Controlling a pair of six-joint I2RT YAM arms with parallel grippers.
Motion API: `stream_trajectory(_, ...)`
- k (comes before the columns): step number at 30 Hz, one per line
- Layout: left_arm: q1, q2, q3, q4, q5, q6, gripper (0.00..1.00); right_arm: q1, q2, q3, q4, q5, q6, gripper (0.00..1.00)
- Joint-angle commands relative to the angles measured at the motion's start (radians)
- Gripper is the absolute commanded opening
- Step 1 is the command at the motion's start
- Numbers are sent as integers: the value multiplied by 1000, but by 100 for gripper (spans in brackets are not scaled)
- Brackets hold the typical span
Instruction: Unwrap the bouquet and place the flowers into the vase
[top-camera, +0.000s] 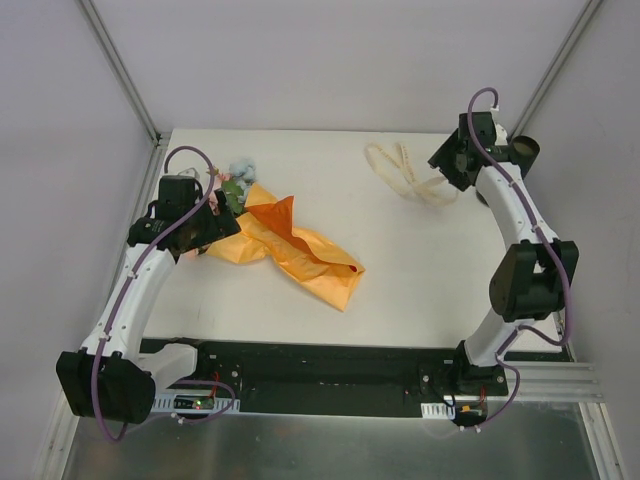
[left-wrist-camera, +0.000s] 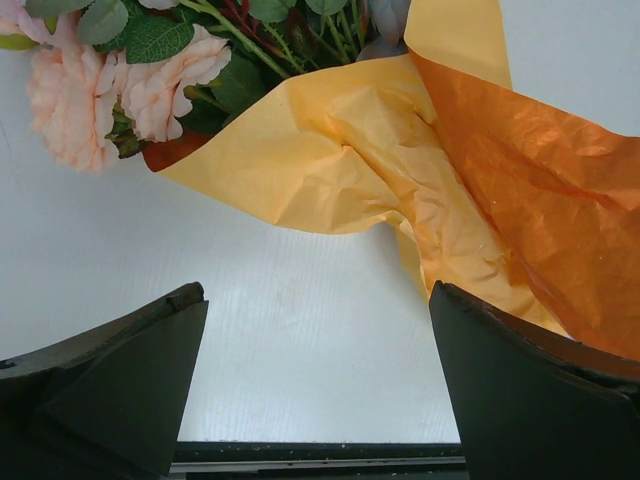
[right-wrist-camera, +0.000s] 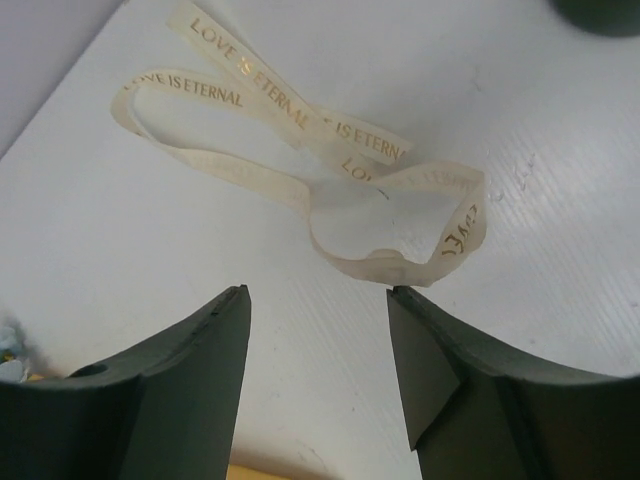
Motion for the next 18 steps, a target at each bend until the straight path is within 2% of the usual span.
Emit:
stream_trajectory(1, -3, -24, 19, -33, 45, -30, 99, -28, 57, 91, -244, -189, 49, 63)
stream_trajectory(2, -3, -27, 17, -37, 50, -33, 99, -37, 62, 88, -260, -257, 52, 63)
stream_trajectory(4, -3, -30, 10, -43, 53, -36, 99, -41, 59, 73, -281, -287, 49, 66)
stream_trajectory(8, -3, -38, 4, -54, 50, -40, 99, -50, 45, 59, -318, -247, 36, 71)
stream_trajectory(11, -3, -35, 4, -65, 48, -46, 99, -61, 44, 67, -347, -250, 16, 79)
stream_trajectory(15, -3, -26, 4, -69, 61, -56, 99, -67, 65, 85, -413, -269, -26, 80)
stream_trajectory(18, -3, -18, 4, -71, 81, -69, 98, -79, 82, 68, -435, -402, -63, 77)
